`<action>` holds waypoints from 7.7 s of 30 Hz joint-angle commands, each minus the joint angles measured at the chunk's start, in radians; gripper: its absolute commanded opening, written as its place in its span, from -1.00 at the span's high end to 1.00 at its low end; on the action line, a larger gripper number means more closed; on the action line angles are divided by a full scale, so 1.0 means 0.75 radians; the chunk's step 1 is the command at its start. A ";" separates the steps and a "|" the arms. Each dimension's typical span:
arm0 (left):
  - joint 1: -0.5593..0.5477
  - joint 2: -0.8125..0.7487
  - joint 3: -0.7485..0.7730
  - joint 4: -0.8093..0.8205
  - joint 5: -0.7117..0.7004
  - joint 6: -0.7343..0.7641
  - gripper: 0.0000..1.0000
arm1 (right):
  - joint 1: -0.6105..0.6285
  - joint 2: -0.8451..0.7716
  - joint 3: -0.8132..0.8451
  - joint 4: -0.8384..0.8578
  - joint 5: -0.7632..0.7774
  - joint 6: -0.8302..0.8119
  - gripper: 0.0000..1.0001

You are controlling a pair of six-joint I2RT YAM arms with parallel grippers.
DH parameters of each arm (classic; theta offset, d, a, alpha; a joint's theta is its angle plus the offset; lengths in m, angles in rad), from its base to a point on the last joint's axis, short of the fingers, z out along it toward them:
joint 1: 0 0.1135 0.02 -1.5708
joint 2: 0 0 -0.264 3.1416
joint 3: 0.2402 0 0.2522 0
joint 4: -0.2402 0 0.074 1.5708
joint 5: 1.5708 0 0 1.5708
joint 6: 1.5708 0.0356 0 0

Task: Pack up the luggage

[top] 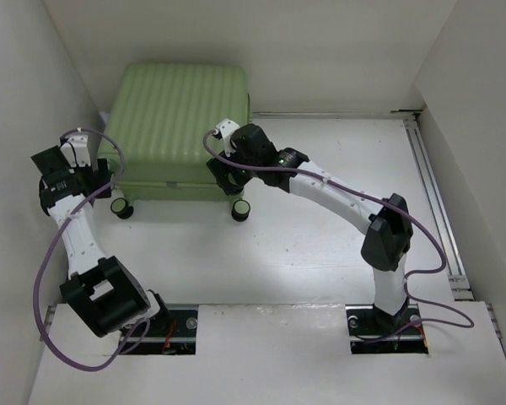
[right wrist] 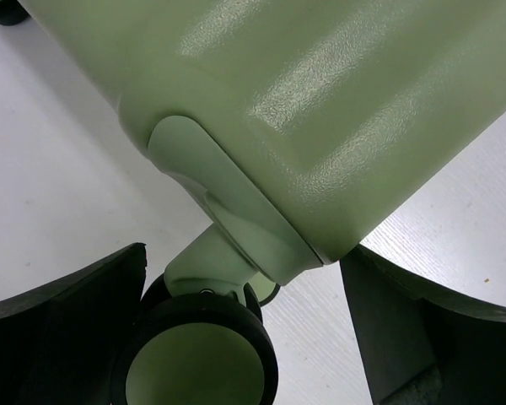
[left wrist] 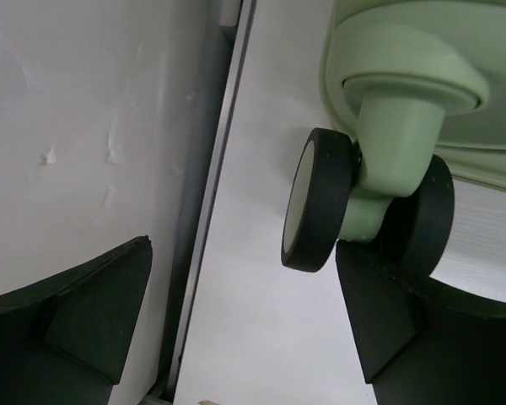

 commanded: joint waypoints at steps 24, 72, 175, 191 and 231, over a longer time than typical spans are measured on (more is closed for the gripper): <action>-0.156 -0.120 -0.116 0.187 -0.061 0.097 1.00 | 0.204 -0.021 0.227 -0.319 0.320 -0.044 -1.00; 0.397 0.170 -0.824 1.527 1.059 0.111 -0.17 | 0.067 -0.008 -0.119 0.141 0.238 0.155 1.00; 0.137 0.348 -0.348 0.002 1.434 1.306 1.00 | -0.213 -0.058 -0.146 0.254 -0.165 0.059 1.00; -0.070 0.265 -0.460 -0.413 1.201 2.003 1.00 | -0.187 0.004 -0.187 0.368 -0.275 0.151 1.00; -0.555 -0.087 -0.177 -0.568 0.790 1.485 0.60 | -0.172 -0.174 -0.495 0.542 -0.210 0.200 1.00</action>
